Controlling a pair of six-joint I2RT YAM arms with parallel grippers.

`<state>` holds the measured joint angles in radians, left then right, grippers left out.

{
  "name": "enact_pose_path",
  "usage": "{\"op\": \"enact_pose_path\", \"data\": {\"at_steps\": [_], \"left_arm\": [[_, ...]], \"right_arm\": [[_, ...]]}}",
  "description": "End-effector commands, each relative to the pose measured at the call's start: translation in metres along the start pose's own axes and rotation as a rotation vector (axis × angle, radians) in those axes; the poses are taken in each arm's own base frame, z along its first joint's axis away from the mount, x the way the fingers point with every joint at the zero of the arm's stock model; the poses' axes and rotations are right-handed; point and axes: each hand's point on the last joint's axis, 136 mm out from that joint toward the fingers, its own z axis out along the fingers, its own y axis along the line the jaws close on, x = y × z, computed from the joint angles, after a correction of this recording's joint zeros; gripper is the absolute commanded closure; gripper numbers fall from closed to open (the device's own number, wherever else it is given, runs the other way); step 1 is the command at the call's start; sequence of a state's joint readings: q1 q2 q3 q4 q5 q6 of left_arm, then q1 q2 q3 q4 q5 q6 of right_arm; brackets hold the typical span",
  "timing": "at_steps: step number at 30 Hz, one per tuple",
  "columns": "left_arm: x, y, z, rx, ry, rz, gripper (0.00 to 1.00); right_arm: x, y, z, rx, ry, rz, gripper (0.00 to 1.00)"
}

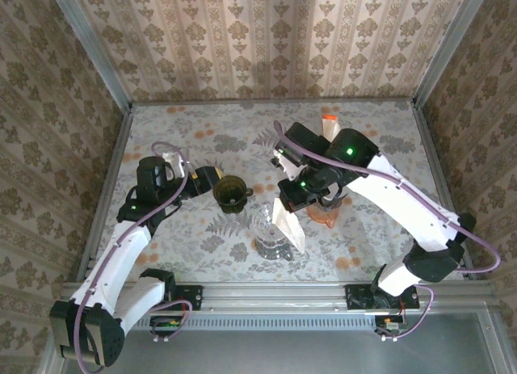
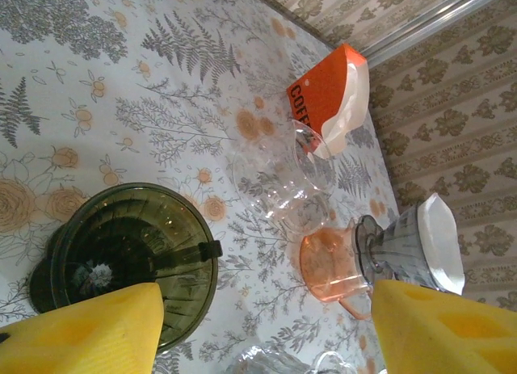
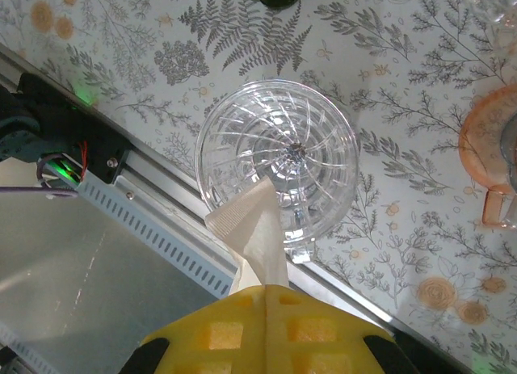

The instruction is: Place the coffee filter in the dripper

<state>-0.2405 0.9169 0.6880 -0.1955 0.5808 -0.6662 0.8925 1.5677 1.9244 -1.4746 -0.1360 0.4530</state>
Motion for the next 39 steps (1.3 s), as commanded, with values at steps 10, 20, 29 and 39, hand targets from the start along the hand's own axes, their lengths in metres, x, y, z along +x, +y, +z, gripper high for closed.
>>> {"op": "enact_pose_path", "data": {"at_steps": [10, 20, 29, 39], "left_arm": [[0.004, -0.016, -0.01, 0.047, 0.028, 0.059, 0.31], [0.011, -0.02, -0.006, 0.093, 0.059, 0.044, 0.33], [0.015, -0.021, -0.005, 0.114, 0.071, 0.028, 0.33], [0.039, -0.051, -0.012, 0.223, 0.16, 0.104, 0.43]], "right_arm": [[-0.025, -0.005, 0.034, 0.102, 0.046, -0.022, 1.0], [-0.032, 0.004, 0.055, 0.165, 0.053, -0.085, 1.0], [-0.028, 0.006, 0.078, 0.218, 0.073, -0.138, 1.0], [-0.024, -0.004, 0.094, 0.275, 0.067, -0.155, 1.0]]}}
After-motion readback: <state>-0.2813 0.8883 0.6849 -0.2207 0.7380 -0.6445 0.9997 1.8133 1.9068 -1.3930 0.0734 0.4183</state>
